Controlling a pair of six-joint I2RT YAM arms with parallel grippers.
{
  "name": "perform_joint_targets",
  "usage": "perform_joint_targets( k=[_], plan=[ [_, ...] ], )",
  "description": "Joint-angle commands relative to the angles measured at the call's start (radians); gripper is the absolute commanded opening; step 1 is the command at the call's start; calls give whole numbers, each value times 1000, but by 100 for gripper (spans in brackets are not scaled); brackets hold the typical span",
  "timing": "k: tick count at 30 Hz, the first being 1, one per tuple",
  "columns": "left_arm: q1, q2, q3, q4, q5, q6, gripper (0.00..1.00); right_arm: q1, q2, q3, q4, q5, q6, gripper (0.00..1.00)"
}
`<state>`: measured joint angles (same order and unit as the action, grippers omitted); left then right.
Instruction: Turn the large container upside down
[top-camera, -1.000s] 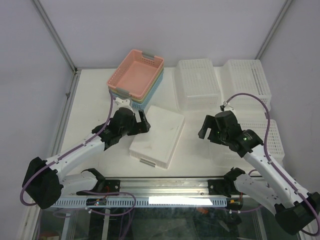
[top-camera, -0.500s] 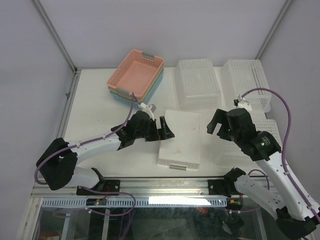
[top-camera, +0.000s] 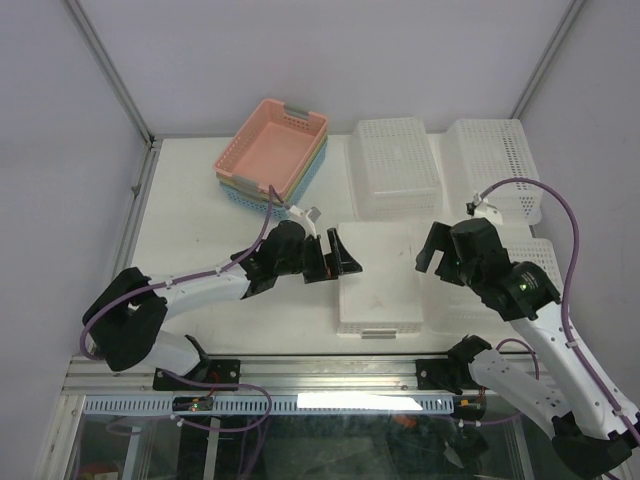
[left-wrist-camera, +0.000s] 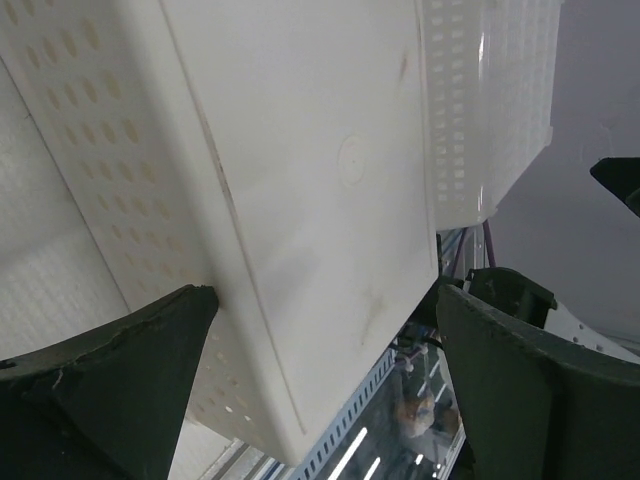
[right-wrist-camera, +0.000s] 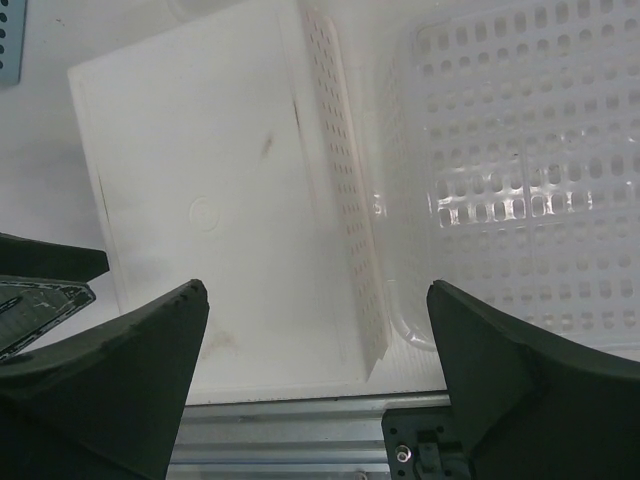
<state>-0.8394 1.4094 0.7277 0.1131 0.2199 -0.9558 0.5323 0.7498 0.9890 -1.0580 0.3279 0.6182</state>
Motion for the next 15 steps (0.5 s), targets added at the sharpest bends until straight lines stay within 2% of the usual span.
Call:
perform_joint_targets(
  k=[1, 6, 15],
  plan=[
    [-30, 68, 74, 70, 46, -7, 99, -1, -5, 3, 45, -1, 4, 95],
    [-43, 97, 105, 77, 38, 5, 99, -2, -7, 13, 33, 5, 5, 95],
    [-43, 37, 121, -2, -48, 71, 99, -1, -13, 10, 34, 5, -18, 96]
  ],
)
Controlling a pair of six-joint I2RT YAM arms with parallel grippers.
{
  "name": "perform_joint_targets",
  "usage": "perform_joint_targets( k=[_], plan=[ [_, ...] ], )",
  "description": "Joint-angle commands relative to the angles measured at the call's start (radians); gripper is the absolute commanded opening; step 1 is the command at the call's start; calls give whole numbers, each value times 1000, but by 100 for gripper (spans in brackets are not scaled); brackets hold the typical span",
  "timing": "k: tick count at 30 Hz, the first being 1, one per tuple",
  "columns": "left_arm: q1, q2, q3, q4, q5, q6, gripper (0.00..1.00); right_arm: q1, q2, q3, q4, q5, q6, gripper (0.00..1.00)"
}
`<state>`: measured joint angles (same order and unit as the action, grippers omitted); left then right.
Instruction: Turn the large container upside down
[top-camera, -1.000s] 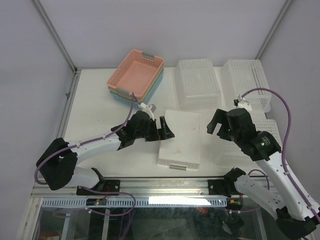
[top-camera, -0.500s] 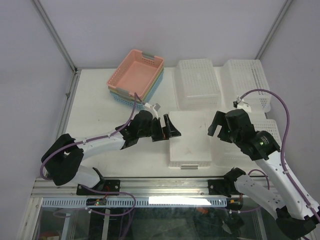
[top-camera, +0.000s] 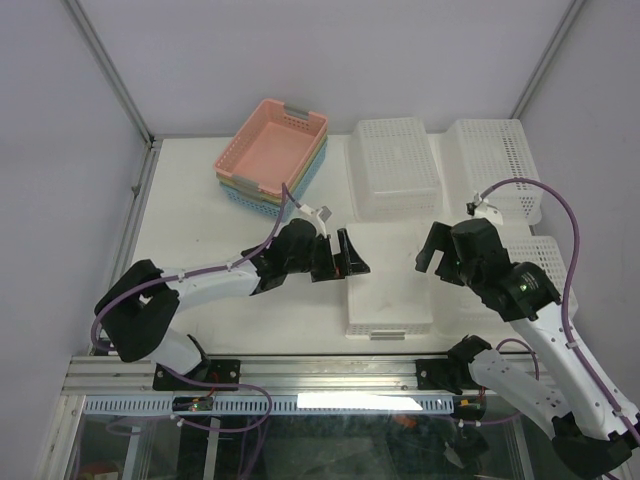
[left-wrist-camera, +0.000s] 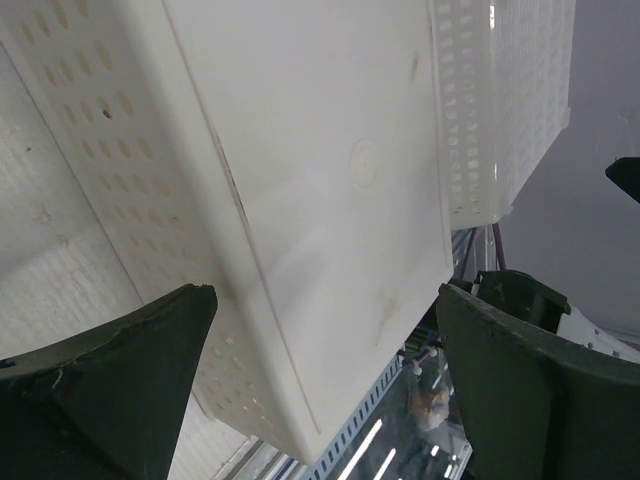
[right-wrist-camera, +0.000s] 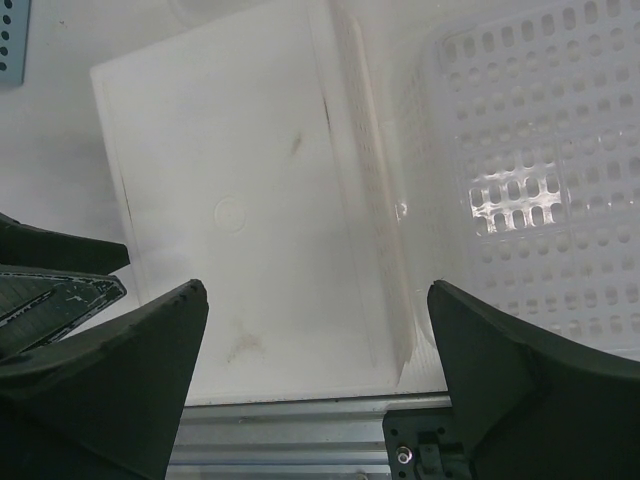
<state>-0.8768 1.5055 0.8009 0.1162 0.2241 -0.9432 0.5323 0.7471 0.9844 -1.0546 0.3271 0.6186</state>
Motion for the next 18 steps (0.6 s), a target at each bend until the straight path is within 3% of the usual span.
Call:
perform_joint_targets(
  k=[1, 8, 14, 18],
  plan=[
    [-5, -63, 53, -22, -69, 76, 99, -1, -9, 21, 26, 10, -28, 96],
    [6, -115, 56, -115, -137, 160, 99, -2, -13, 117, -45, 105, -72, 97],
    [36, -49, 10, -59, -12, 163, 99, -2, -53, 117, -23, 127, -94, 97],
    [34, -23, -27, 73, 92, 125, 99, -1, -48, 110, -26, 113, -82, 97]
  ],
)
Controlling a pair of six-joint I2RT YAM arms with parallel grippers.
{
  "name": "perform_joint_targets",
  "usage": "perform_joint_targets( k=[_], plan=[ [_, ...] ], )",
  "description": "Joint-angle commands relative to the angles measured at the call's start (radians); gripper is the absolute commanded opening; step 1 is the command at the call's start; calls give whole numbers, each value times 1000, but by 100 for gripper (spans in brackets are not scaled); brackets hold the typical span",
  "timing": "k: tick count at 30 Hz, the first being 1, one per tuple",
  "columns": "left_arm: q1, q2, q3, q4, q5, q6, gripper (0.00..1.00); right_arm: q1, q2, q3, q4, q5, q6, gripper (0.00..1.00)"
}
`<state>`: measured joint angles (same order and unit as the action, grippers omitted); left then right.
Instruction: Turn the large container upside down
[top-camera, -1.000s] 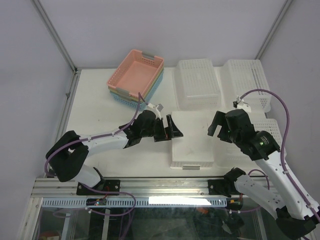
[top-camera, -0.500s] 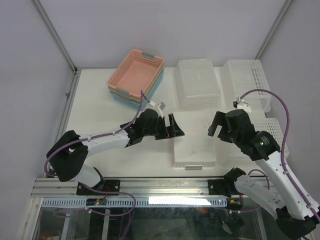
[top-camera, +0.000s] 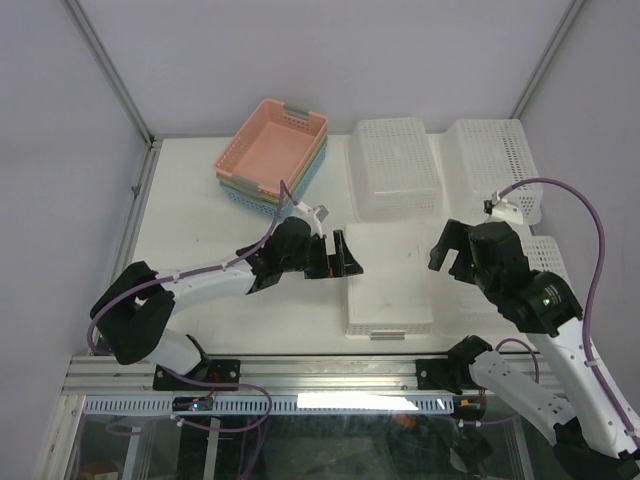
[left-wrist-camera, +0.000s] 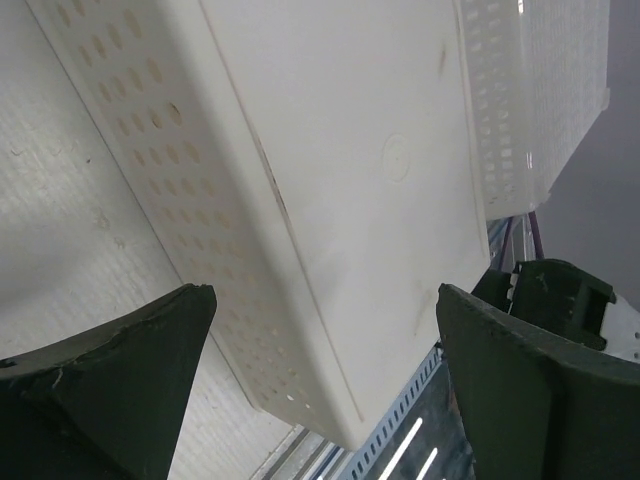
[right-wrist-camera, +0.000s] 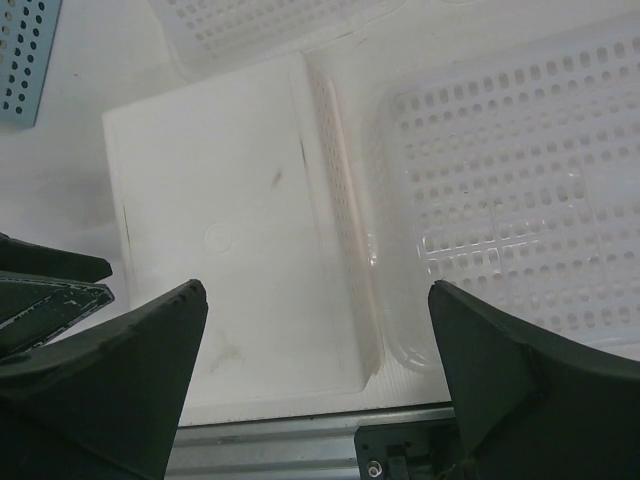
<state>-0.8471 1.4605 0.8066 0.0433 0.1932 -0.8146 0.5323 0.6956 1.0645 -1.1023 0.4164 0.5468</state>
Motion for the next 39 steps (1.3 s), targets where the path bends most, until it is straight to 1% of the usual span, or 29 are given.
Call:
perform_joint_targets(
  k=[1, 3, 8, 10, 15, 18, 20, 21, 22, 23, 25, 26, 27, 29, 30, 32, 33, 37, 39],
  plan=[
    [2, 31, -36, 189, 148, -12, 99, -1, 5, 25, 20, 23, -5, 97],
    [-8, 53, -27, 224, 186, -17, 99, -1, 5, 19, 24, 18, 0, 97],
    [-30, 114, 14, 274, 227, -36, 99, -2, 2, 18, 34, 2, 4, 97],
    [-32, 119, 27, 265, 231, -24, 99, -2, 7, 23, 32, 2, 4, 97],
    [-10, 55, 41, 100, 147, 75, 99, -2, -3, 43, 25, 19, 4, 97],
    [19, 10, 83, -71, 65, 157, 99, -2, -24, 50, 31, 33, 6, 97],
    [21, -18, 169, -255, -43, 244, 99, -2, -38, 47, 34, 43, 6, 97],
    [24, -24, 226, -367, -75, 313, 99, -2, -47, 44, 37, 49, 4, 97],
    [25, -24, 296, -423, -110, 364, 99, -2, -58, 39, 42, 62, 4, 97],
    [26, -24, 362, -516, -168, 406, 99, -2, -79, 31, 49, 76, 5, 97],
    [47, -24, 478, -597, -282, 475, 99, -2, -108, 10, 69, 97, 15, 97],
    [77, -25, 527, -618, -316, 503, 99, -2, -124, 1, 79, 99, 22, 97],
    [118, -13, 581, -631, -320, 520, 99, -1, -142, -7, 89, 97, 29, 97],
    [203, 26, 681, -637, -287, 560, 99, -1, -159, -25, 101, 86, 40, 97],
    [231, 50, 730, -631, -308, 584, 99, -1, -161, -32, 104, 79, 46, 97],
    [249, 122, 837, -627, -415, 643, 99, -2, -156, -50, 106, 58, 55, 97],
    [262, 163, 884, -626, -441, 668, 99, -2, -148, -53, 106, 50, 57, 97],
    [340, 368, 1093, -668, -409, 718, 99, -2, -125, -68, 116, 46, 73, 97],
    [365, 461, 1204, -702, -356, 735, 99, -2, -117, -66, 132, 44, 65, 97]
  ],
)
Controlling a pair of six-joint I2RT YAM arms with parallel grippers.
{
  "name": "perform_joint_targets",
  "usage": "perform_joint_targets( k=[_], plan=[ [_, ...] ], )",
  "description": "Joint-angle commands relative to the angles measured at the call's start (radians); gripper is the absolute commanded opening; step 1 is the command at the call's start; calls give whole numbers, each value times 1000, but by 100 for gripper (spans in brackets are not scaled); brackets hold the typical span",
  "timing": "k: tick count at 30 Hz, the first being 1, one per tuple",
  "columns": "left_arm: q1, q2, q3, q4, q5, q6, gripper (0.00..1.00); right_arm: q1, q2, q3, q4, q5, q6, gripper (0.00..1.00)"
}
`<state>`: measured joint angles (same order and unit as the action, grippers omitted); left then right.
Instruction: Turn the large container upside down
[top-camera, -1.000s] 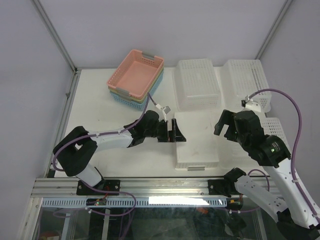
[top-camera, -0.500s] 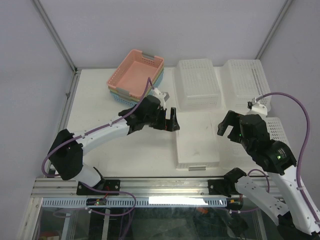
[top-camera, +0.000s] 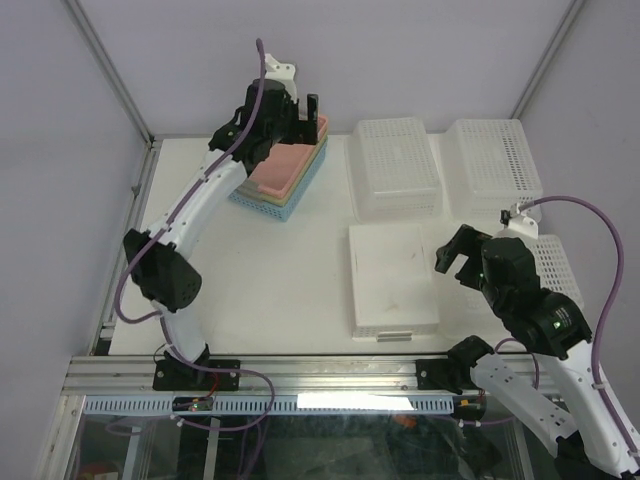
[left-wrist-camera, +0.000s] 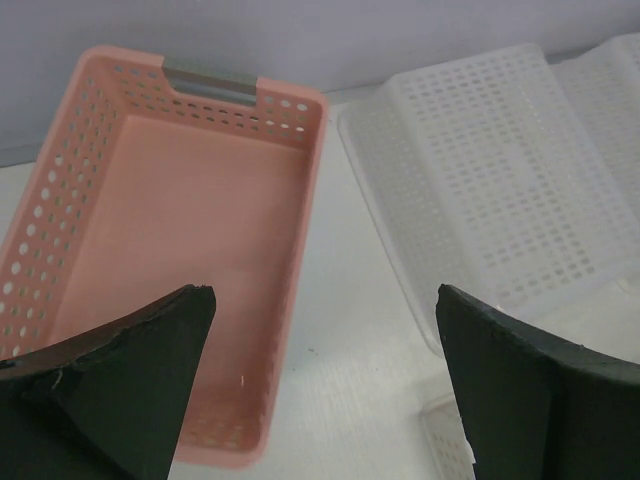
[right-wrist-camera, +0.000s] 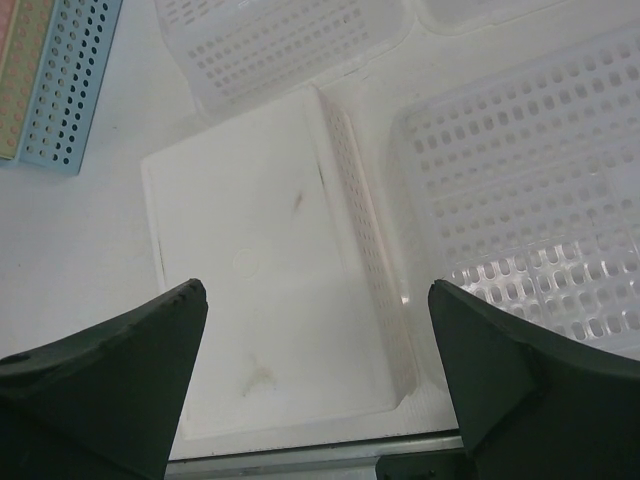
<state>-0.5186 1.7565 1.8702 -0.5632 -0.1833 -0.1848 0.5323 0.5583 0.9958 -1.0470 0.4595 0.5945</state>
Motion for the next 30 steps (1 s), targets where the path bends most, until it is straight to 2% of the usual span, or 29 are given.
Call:
perform_joint_targets(
  k=[1, 4, 6, 10, 18, 20, 23, 30],
  plan=[
    [44, 205, 187, -108, 47, 113, 99, -1, 24, 10, 80, -1, 14, 97],
    [48, 281, 224, -126, 64, 140, 98, -1, 28, 27, 76, 10, 11, 97],
    [55, 311, 225, -126, 85, 145, 94, -2, 23, 28, 74, 16, 14, 97],
    [61, 351, 219, -125, 104, 148, 75, -2, 10, 13, 78, 12, 33, 97],
    [65, 371, 224, -119, 108, 146, 28, -1, 9, 15, 66, 2, 51, 97],
    [64, 356, 221, -118, 126, 145, 20, -2, 8, 18, 66, 4, 50, 97],
    [65, 326, 224, -119, 128, 146, 0, -2, 12, 21, 74, -5, 40, 97],
    [64, 185, 255, -121, 18, 160, 0, -1, 32, 27, 77, -22, 34, 97]
  ],
)
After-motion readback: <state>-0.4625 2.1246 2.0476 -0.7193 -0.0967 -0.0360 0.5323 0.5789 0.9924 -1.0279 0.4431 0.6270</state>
